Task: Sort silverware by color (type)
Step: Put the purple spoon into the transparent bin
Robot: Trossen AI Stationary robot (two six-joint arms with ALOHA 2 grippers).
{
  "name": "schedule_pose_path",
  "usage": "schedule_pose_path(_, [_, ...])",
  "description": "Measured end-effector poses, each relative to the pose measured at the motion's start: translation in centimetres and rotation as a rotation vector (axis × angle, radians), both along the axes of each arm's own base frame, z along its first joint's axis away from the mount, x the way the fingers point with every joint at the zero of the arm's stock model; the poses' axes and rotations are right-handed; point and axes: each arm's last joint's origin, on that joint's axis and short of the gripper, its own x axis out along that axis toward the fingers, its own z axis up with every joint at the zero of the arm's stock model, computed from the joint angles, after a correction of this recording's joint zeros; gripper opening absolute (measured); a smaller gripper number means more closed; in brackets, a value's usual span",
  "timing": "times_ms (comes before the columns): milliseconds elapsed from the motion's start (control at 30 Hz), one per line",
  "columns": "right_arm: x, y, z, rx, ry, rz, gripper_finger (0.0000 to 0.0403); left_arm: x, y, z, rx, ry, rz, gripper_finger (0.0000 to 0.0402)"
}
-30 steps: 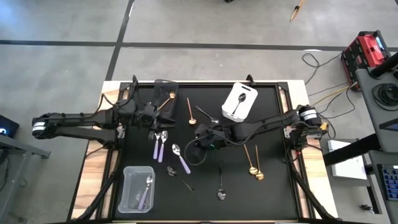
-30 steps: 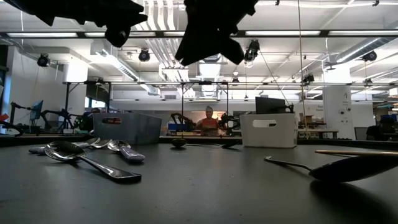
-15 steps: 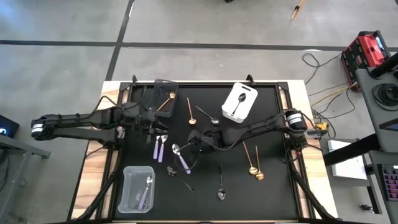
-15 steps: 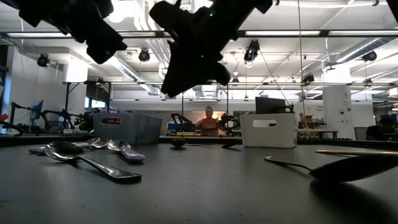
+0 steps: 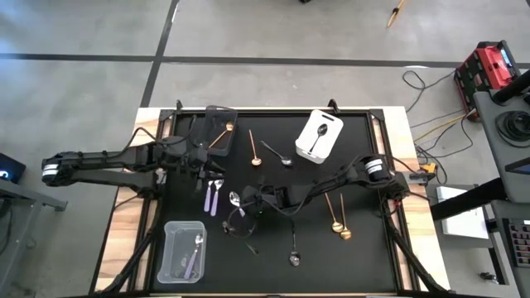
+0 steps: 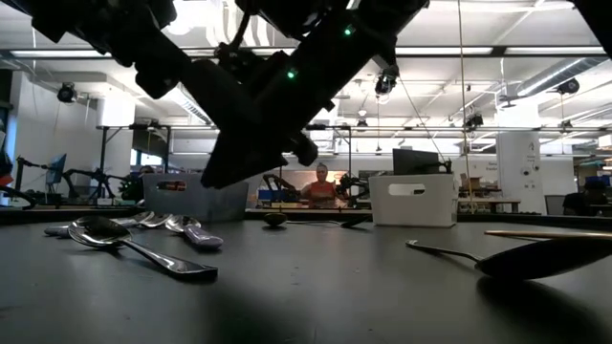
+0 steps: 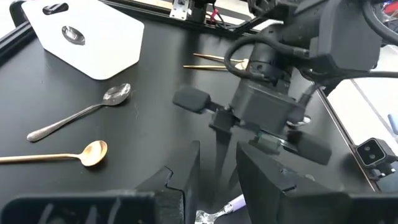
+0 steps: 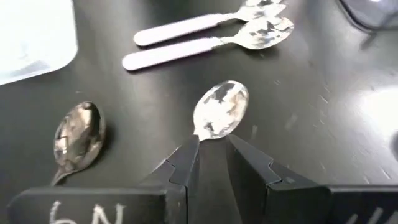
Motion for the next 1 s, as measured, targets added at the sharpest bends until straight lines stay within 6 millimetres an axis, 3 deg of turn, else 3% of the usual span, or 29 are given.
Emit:
schedule_pose_path(333, [0.9, 1.9, -1.4, -0.101, -0.101, 0.047, 0.007, 0.2, 0.0, 0.1, 0.01, -0.017, -0.003, 0.0087])
schedule_pose_path(533, [0.9, 2.6, -2.6, -0.213, -0.089, -0.004, 0.007, 0.2, 0.0, 0.1, 0.009, -0.014, -0.003, 0.0087])
schedule_pose_path(700, [0.9, 2.8, -2.8, -0.207, -0.101, -0.018, 0.0072, 0.3, 0.0, 0.1, 0.01, -0.015, -0.003, 0.0087])
schedule_pose_path(867, [0.9, 2.9, -2.8, -0.186, -0.107, -0.032, 0.0096, 0.3, 0.0, 0.0, 0.01, -0.015, -0.003, 0.0087])
schedule_pose_path(1000, [0.9, 2.9, -2.9, -0.159, -0.11, -0.052, 0.0139, 0.3, 0.0, 0.0, 0.01, -0.015, -0.003, 0.0087])
